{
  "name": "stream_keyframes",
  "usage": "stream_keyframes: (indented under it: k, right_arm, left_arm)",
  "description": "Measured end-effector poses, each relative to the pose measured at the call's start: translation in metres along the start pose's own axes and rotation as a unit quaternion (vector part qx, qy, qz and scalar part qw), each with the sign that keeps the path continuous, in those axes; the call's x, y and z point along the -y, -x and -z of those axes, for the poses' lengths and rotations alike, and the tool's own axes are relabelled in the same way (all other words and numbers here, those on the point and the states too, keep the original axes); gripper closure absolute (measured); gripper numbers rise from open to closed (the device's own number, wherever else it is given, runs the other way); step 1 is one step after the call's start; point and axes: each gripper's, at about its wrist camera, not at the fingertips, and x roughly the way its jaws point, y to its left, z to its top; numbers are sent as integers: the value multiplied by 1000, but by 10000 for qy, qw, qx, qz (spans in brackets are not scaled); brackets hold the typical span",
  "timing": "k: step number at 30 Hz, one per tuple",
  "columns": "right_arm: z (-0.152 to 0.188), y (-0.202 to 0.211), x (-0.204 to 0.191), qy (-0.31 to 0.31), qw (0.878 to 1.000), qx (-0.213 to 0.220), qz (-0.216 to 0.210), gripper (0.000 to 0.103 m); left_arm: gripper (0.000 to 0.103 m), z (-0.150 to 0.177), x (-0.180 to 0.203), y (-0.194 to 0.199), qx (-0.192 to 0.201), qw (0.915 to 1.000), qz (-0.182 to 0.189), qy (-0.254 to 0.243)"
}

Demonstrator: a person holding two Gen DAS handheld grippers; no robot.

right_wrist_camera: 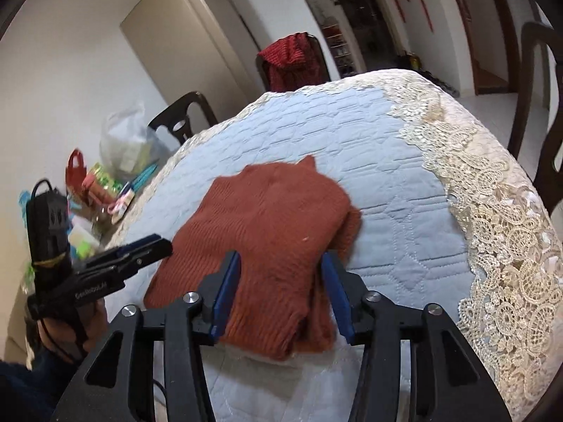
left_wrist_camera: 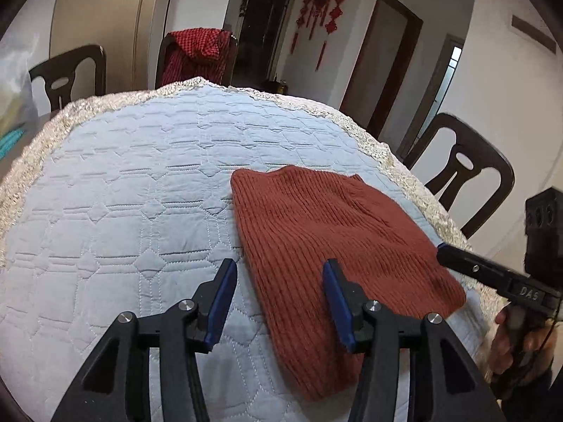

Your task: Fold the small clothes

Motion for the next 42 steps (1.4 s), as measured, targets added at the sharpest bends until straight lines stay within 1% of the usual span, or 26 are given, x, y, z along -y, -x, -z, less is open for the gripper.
stream_keyframes:
  k: [3, 5, 6, 7, 11, 16, 23, 25, 27, 28, 29, 30, 31, 32, 34, 36, 39, 42]
  right_arm:
    - [-4, -13, 10, -182, 9997, -136, 65, 54]
    - [-6, -24, 19, -354, 9988, -323, 127, 52]
    - [-6, -28, 23, -438, 9983, -364, 109, 46]
    - [-5, -30, 29, -596, 9975, -371, 39, 43]
    - [-6, -30, 36, -701, 9969, -324, -138, 43]
    - [-13, -35, 43, -829, 9957, -344, -247, 43]
    - [-23, -44, 53, -1103, 9918, -387, -513, 43]
    - [-20, -42, 49, -1038, 9916, -495, -589, 47]
    - [-12, -41, 45, -1065, 9890, -678, -772, 60]
    - [-8, -42, 44, -1084, 9879, -725, -844, 62]
    - [-4, -40, 42, -1055, 9884, -678, -859, 63]
    - [-3, -40, 42, -1014, 9891, -662, -842, 64]
    - [-4, -41, 44, -1068, 9882, -675, -870, 65]
    - [-6, -43, 46, -1135, 9871, -688, -897, 68]
    - [-9, -45, 46, -1152, 9867, -706, -908, 71]
    - [-11, -44, 42, -1088, 9878, -703, -864, 75]
    - [-13, -38, 36, -1046, 9889, -631, -849, 77]
    - [-16, -30, 25, -1007, 9886, -509, -996, 78]
  left_arm:
    - [48, -3, -5, -9, -112, 9997, 166, 168]
    - [46, -2, -8, -16, -194, 9991, 272, 255]
    - [45, -2, -8, -18, -222, 9989, 311, 288]
    - [44, -1, -10, -20, -247, 9986, 351, 324]
    - [38, 2, -16, -26, -301, 9972, 476, 491]
    - [35, 4, -18, -33, -387, 9951, 664, 627]
    - [34, 4, -15, -34, -426, 9953, 663, 563]
    - [34, 8, -12, -31, -423, 9957, 632, 527]
    - [35, 12, -8, -29, -447, 9957, 637, 501]
    - [35, 12, -7, -29, -450, 9958, 626, 498]
    - [36, 11, -5, -30, -454, 9960, 615, 472]
    - [40, 9, -4, -33, -463, 9959, 630, 456]
    - [41, 8, -3, -35, -476, 9957, 655, 445]
    - [43, 6, -1, -36, -488, 9958, 641, 425]
    - [50, 3, 1, -37, -499, 9959, 659, 378]
    - [62, 0, 0, -34, -486, 9955, 704, 420]
    - [68, -3, -4, -23, -403, 9946, 820, 491]
    - [68, -5, -8, -10, -276, 9949, 847, 474]
